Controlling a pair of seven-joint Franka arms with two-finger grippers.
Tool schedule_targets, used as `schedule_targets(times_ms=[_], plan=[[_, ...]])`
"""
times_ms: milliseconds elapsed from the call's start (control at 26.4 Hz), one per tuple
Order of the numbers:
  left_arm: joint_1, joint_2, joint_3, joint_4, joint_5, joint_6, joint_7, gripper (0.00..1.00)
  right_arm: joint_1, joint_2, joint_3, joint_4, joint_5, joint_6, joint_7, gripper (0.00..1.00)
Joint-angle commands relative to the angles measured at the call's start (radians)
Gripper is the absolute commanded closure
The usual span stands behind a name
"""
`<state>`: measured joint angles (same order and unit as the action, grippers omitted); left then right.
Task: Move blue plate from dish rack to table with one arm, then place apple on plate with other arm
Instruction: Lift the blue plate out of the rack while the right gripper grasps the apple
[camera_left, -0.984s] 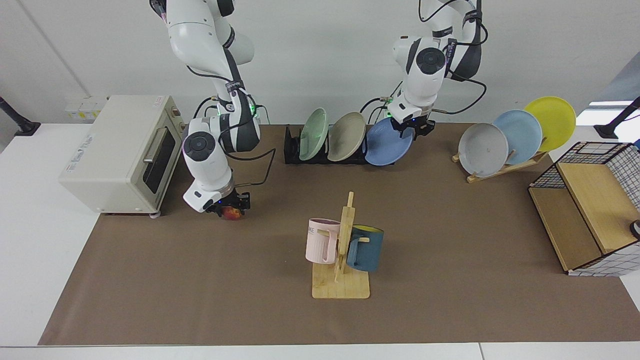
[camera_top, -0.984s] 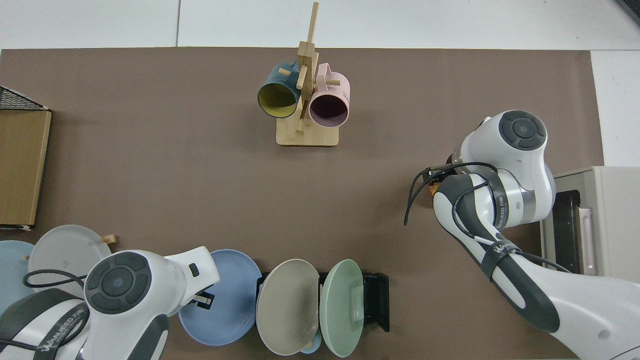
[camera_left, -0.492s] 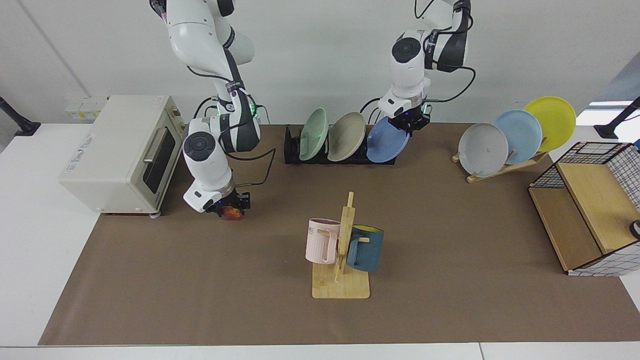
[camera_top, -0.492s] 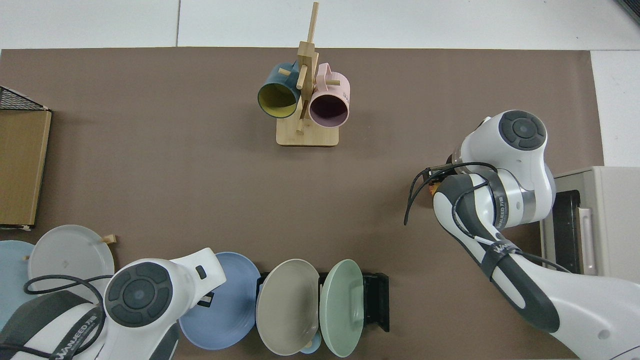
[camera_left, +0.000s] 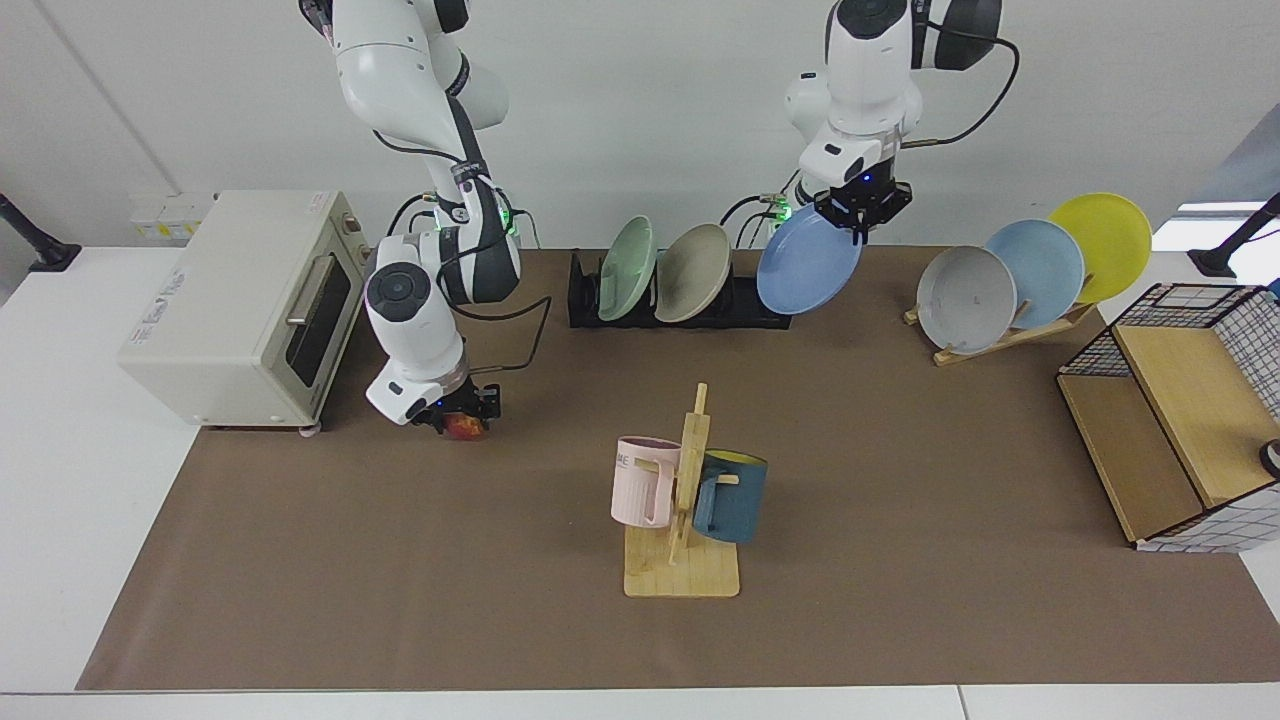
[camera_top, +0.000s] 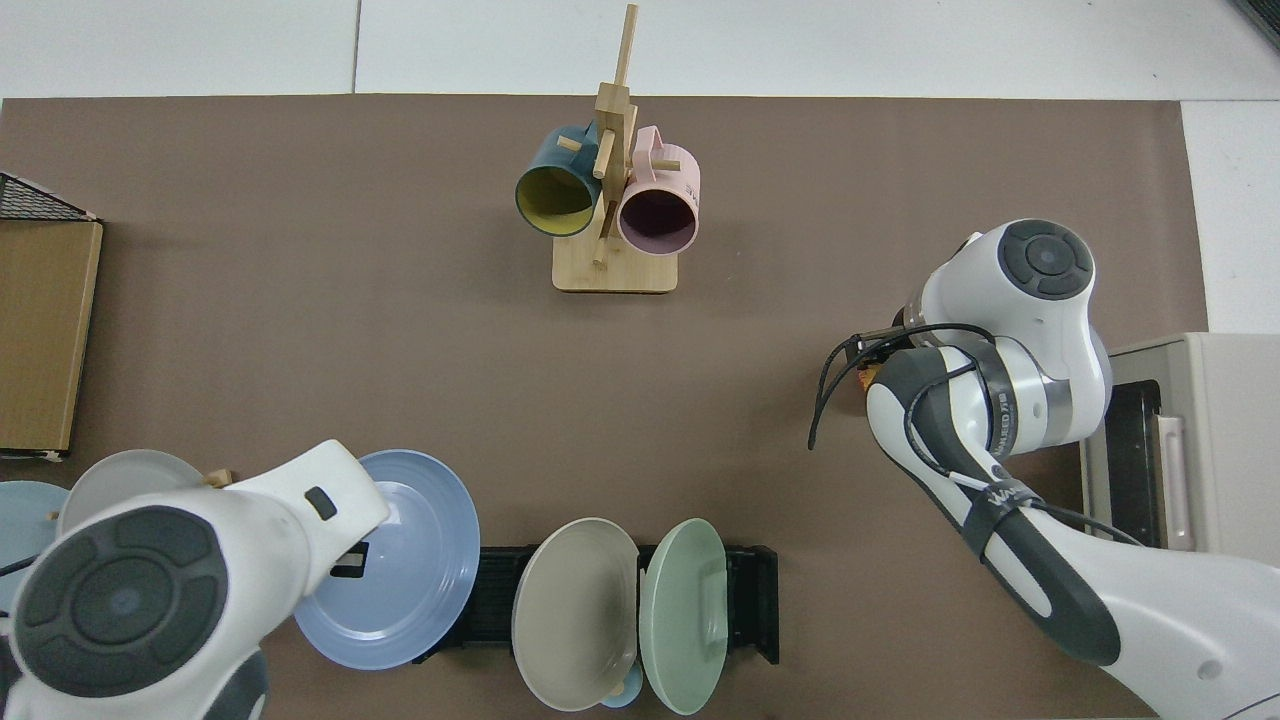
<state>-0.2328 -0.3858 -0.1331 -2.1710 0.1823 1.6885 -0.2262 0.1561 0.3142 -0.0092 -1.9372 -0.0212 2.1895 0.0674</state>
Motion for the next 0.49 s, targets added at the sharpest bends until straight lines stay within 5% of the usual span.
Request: schedule_targets(times_ms=[0, 454], plan=[[0.052, 0.077, 0.058, 0.053, -0.049, 0.083, 0.045, 1.0, 0.002, -0.015, 0.002, 0.081, -0.002, -0.092, 0.012, 1.0], [0.052, 0.224, 0.148, 0.054, -0.194, 0.299, 0.169, 1.0, 0.006, -0.156, 0.003, 0.135, 0.061, -0.169, 0.012, 1.0]])
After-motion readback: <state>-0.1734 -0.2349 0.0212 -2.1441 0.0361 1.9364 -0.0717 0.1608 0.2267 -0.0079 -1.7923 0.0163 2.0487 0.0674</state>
